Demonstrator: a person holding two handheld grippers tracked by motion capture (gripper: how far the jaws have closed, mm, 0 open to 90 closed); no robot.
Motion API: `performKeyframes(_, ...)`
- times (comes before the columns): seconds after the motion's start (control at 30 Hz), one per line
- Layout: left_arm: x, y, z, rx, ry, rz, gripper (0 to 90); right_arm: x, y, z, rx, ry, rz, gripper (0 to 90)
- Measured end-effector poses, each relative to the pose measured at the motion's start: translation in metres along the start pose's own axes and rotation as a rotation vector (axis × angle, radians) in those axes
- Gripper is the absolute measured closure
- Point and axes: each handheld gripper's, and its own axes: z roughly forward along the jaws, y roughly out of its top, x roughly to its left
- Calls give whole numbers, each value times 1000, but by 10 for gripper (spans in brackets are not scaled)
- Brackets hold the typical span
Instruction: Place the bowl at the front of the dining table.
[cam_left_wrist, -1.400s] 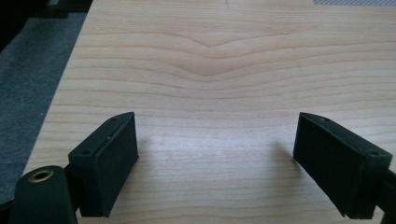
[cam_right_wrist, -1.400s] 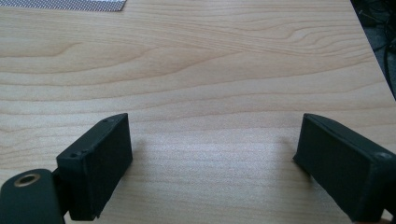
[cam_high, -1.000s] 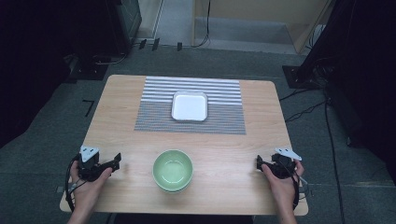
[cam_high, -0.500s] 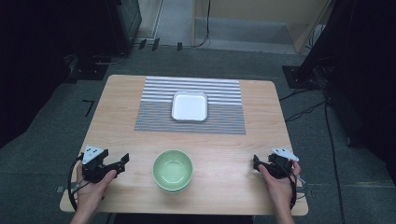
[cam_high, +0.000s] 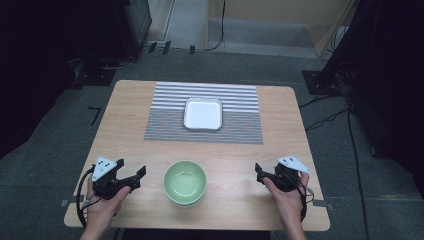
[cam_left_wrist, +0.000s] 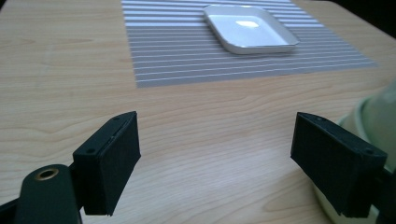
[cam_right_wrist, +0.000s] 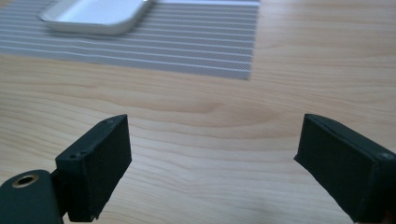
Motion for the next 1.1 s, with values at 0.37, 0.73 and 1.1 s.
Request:
performKeyframes(0.37,-17,2,-3,-8,-77,7,152,42,12,-12,-46,113,-48,93)
performKeyframes(0.73,-28,7,-3,-11,-128,-1,156,70,24,-18,-79,192,-86,93)
performKeyframes(1.1,-48,19,3,-1,-200,22,156,102,44,-20,-95,270,-117,94)
